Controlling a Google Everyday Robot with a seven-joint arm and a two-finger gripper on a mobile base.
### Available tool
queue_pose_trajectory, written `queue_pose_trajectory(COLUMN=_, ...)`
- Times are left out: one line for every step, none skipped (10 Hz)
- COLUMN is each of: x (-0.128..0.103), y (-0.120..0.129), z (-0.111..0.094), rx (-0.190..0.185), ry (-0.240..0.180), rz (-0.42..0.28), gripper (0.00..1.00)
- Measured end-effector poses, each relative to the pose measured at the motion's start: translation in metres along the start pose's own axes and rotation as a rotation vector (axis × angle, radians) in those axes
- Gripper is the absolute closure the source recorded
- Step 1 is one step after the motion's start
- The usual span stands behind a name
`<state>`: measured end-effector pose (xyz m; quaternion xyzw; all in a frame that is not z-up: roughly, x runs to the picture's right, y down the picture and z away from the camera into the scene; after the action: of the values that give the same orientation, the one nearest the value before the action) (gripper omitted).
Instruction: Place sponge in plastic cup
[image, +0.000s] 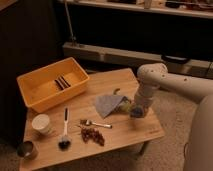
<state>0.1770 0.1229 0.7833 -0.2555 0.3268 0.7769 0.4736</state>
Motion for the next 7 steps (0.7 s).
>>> queue_pose_trajectory(x=-0.002, y=0.015, z=0.000, rx=0.000, ry=-0.009, rz=-0.019, gripper=0.89)
queue_pose_trajectory(x=-0.005, y=0.029, z=-0.002, rx=-0.001, ry=-0.019, rz=-0.035, gripper=0.89)
queue_pose_trajectory(x=-0.009, y=0.044, z=-0.003, rx=0.000, ry=-0.029, rz=-0.054, gripper=0.89)
queue_pose_trajectory(x=-0.017, y=0.064, z=-0.004, rx=0.004, ry=-0.038, rz=-0.077, gripper=0.89)
queue_pose_trajectory(x=-0.022, y=0.078, z=-0.005, rx=0.007, ry=-0.042, rz=-0.098, gripper=0.89)
queue_pose_trajectory(x=-0.028, y=0.097, z=-0.006, rx=0.010, ry=-0.045, rz=-0.126, gripper=0.89)
queue_pose_trajectory(x=-0.035, y=0.121, z=-0.005, rx=0.012, ry=-0.044, rz=-0.162, gripper=0.89)
